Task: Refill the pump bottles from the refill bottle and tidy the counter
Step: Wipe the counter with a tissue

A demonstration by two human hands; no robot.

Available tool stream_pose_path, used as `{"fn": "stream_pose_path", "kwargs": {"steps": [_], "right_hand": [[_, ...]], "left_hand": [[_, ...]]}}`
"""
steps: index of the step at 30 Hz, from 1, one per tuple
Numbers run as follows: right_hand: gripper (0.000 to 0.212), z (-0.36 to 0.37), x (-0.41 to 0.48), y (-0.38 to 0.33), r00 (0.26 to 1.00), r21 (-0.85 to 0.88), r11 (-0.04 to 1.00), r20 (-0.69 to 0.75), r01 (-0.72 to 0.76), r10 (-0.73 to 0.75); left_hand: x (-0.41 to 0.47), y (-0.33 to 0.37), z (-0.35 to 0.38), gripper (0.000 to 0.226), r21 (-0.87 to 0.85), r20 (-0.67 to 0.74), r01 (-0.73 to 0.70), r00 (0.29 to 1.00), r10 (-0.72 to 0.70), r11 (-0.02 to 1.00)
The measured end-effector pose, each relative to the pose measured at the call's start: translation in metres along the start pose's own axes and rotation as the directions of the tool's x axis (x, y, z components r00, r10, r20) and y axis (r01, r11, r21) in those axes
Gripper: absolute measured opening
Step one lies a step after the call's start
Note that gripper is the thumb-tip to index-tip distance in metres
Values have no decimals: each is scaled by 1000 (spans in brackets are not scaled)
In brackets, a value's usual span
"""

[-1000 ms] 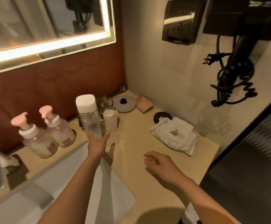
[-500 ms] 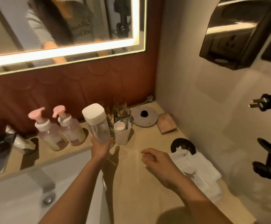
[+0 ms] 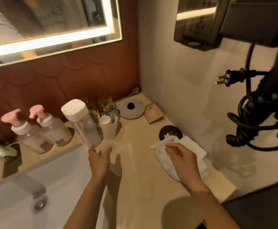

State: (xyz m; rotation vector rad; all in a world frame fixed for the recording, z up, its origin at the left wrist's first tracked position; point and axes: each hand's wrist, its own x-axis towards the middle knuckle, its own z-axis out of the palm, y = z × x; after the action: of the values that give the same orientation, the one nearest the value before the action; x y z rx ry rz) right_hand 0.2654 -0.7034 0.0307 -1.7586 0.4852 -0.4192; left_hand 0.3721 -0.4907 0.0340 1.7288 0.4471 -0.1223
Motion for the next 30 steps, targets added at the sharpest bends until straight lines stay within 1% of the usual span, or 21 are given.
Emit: {"fn": "stream_pose_path", "kwargs": {"steps": [2, 4, 5, 6, 7, 8, 9, 11, 12, 13, 15, 16, 19, 20, 21, 22, 24, 25, 27, 30], "right_hand": [[22, -13, -9, 8, 994, -7, 1000, -111, 6, -7], [20, -23, -18, 17, 973, 0, 1000, -231, -4, 4], [19, -27, -22, 21, 959, -7, 1000, -282, -23, 20], [19, -29, -26, 25, 953, -31, 998, -299, -47, 36], [19, -30, -28, 29, 959, -80, 994, -279, -74, 49], [21, -33, -34, 33, 972, -160, 983, -226, -94, 56], [24, -31, -35, 38, 988, -261, 961, -143, -97, 61], [32, -27, -40, 45, 999, -466, 884, 2, -35, 41], [33, -25, -44, 47, 999, -549, 836, 47, 8, 21], [33, -23, -49, 46, 997, -608, 793, 74, 41, 6], [27, -18, -57, 42, 991, -673, 732, 131, 110, -28], [24, -18, -64, 41, 989, -687, 715, 143, 128, -39], [26, -18, -75, 40, 984, -697, 697, 163, 171, -79], [28, -19, -77, 40, 984, -699, 694, 160, 173, -83], [28, -19, -81, 40, 985, -701, 694, 155, 165, -78], [27, -19, -83, 40, 985, -700, 694, 153, 166, -81], [27, -18, -85, 38, 984, -713, 681, 158, 169, -80], [27, -17, -85, 37, 985, -724, 669, 153, 168, -82], [27, -15, -85, 36, 987, -781, 604, 130, 158, -90], [26, -12, -82, 31, 992, -848, 514, 110, 125, -59]], "left_hand": [[-29, -12, 11, 60, 13, 44, -70, 997, 69, 997], [-56, -24, 22, 44, 19, 140, -173, 976, 168, 985], [-68, -30, 27, 35, 42, 204, -247, 951, 234, 968], [-78, -36, 33, 27, 69, 278, -326, 914, 295, 943], [-86, -41, 39, 22, 89, 361, -402, 865, 347, 911], [-95, -44, 44, 18, 97, 452, -473, 805, 385, 875], [-99, -47, 50, 17, 100, 523, -529, 749, 408, 843], [-107, -51, 59, 20, 78, 626, -619, 640, 445, 781], [-109, -52, 63, 24, 63, 664, -655, 591, 459, 753], [-113, -53, 66, 28, 53, 704, -689, 540, 462, 723], [-114, -53, 69, 31, 82, 760, -744, 477, 441, 664], [-117, -53, 70, 34, 120, 794, -782, 445, 413, 612], [-118, -58, 65, 56, 285, 857, -860, 427, 289, 423], [-117, -61, 62, 63, 304, 861, -880, 418, 291, 365], [-117, -65, 58, 69, 294, 864, -898, 396, 311, 328], [-117, -67, 54, 71, 273, 863, -910, 376, 338, 313], [-118, -69, 47, 69, 250, 858, -908, 368, 358, 336], [-118, -68, 46, 65, 255, 855, -899, 382, 351, 357], [-121, -66, 42, 61, 273, 844, -866, 425, 327, 420], [-123, -64, 37, 66, 269, 820, -824, 468, 330, 499]]}}
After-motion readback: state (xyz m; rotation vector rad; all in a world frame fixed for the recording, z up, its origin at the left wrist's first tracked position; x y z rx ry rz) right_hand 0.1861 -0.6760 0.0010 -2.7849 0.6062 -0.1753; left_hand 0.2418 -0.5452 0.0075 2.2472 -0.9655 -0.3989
